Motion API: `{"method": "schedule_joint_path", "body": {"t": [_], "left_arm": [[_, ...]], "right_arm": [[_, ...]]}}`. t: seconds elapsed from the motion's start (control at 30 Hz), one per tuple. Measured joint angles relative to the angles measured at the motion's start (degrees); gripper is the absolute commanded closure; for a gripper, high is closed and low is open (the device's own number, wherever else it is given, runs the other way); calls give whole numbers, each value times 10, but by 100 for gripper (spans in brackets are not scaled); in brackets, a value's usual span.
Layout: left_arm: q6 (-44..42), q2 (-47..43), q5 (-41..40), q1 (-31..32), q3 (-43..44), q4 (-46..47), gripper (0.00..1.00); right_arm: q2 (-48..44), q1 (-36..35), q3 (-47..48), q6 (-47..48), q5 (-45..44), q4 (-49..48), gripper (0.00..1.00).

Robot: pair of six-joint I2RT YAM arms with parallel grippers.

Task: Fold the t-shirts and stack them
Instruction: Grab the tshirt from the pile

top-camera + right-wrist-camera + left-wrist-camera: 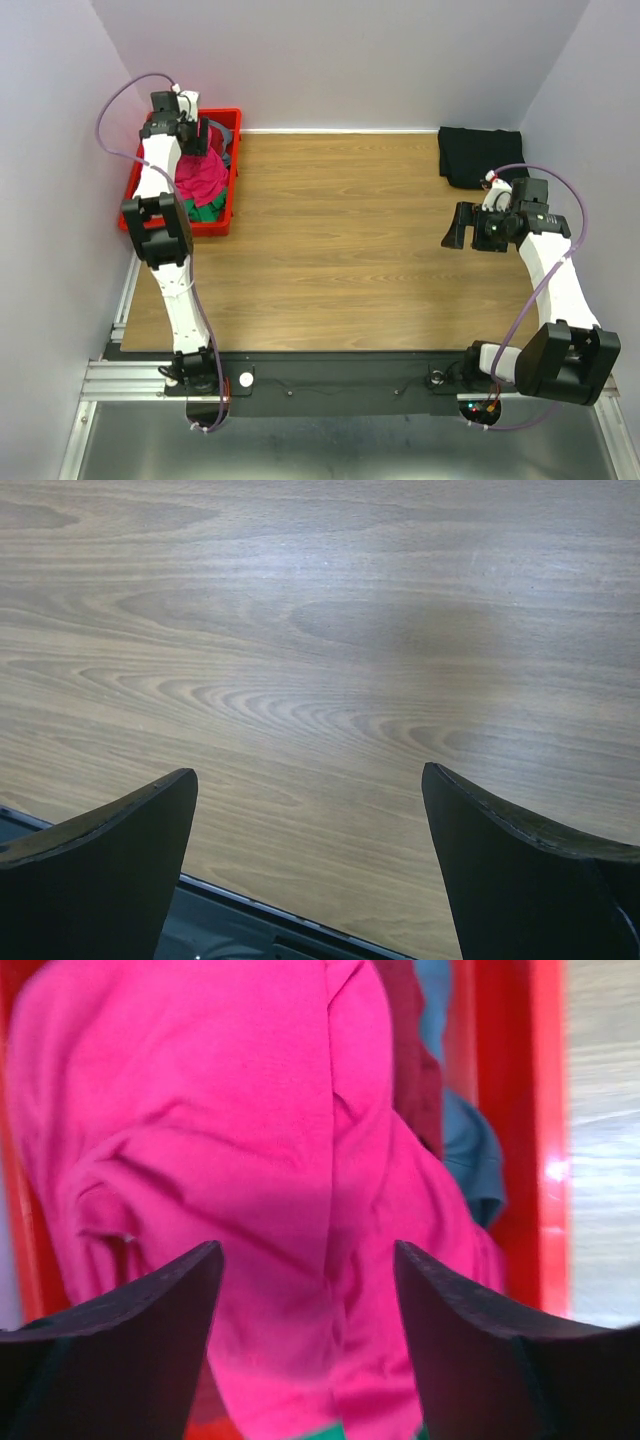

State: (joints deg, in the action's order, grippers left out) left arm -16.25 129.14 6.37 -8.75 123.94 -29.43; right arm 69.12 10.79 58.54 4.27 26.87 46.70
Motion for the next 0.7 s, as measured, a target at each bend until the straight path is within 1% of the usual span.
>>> {"method": "schedule_joint_path", "body": {"t": [0.07, 0.1, 0.13, 0.17, 0.2, 0.23, 0.3, 0.33, 0.37, 0.47, 0.57, 0.7], "left_arm": [[0, 24, -8, 0, 6, 1, 30], [0, 33, -11, 0, 6, 2, 34], [0, 39, -13, -1, 6, 3, 50], [0, 45, -16, -1, 6, 3, 56], [-2, 48, -19, -2, 6, 5, 61], [-1, 48, -20, -3, 6, 5, 71], [-2, 47, -20, -7, 6, 9, 85], [-4, 46, -19, -7, 6, 10, 97], [-4, 45, -17, -7, 6, 9, 100], [-6, 44, -6, -9, 22, -7, 100], [-4, 25, 19, -10, 33, -23, 100], [-2, -57, 60, 0, 36, -49, 100]], "right_arm": [[0, 0, 0, 0, 0, 0, 0], [0, 0, 0, 0, -1, 0, 0], [0, 0, 0, 0, -1, 0, 0], [0, 0, 0, 0, -1, 0, 0], [0, 0, 0, 0, -1, 0, 0], [0, 0, 0, 0, -1, 0, 0], [0, 0, 0, 0, -2, -2, 0], [0, 0, 0, 0, -2, -3, 0], [0, 0, 0, 0, -3, -6, 0], [-1, 0, 12, 2, -8, -7, 0], [-8, 0, 37, 10, -14, -12, 0], [-25, 0, 62, 19, -12, -17, 0]]}}
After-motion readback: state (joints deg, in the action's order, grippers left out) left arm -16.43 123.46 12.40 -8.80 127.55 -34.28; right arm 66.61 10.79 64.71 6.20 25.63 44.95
